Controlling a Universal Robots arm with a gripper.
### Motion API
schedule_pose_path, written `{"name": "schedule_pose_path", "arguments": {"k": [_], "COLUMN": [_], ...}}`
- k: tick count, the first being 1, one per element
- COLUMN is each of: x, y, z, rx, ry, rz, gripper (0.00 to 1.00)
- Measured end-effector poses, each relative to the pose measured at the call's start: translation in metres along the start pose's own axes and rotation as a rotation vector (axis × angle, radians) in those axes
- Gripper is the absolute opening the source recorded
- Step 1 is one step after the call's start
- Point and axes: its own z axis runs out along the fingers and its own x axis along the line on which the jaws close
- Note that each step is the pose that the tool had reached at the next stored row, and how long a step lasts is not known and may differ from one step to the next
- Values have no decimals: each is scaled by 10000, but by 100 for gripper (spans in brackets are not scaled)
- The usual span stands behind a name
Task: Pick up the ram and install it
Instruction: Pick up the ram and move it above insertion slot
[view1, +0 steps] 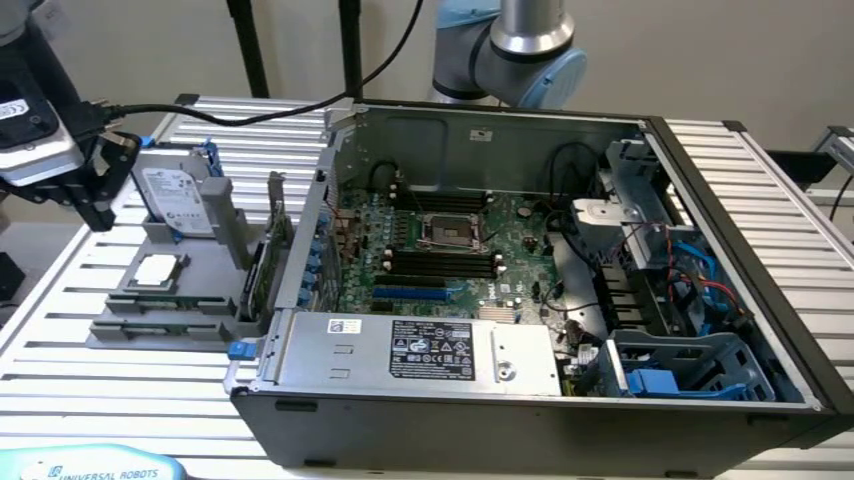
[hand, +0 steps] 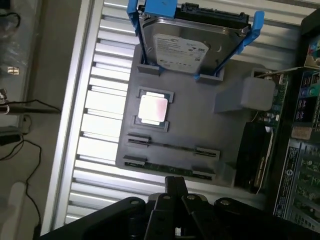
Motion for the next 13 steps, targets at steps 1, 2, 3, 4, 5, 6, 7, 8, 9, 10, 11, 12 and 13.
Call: {"name": "schedule_pose_path", "arguments": {"k": [1,2,3,4,5,6,7,8,9,10,11,12,13], "x": [0,0,0,0,0,0,0,0,0,0,0,0,0], "y": [0,0,0,-1,-1,-1,-1,-1,-1,-1,-2,-2,-2], "z": [2,5,7,11,14,17,21,24,29,34,38,43,47], "rx": [0,1,1,1,1,1,1,1,1,1,2,2,3], "ry": [9,17,26,34,43,52,60,70,77,86,95,104,112], "rz": [-178,-359,-538,-719,-903,-1083,-1268,-1447,-1627,-1823,-2003,-2183,-2362], "gripper": [11,11,11,11,11,11,11,11,11,11,11,11,11]}}
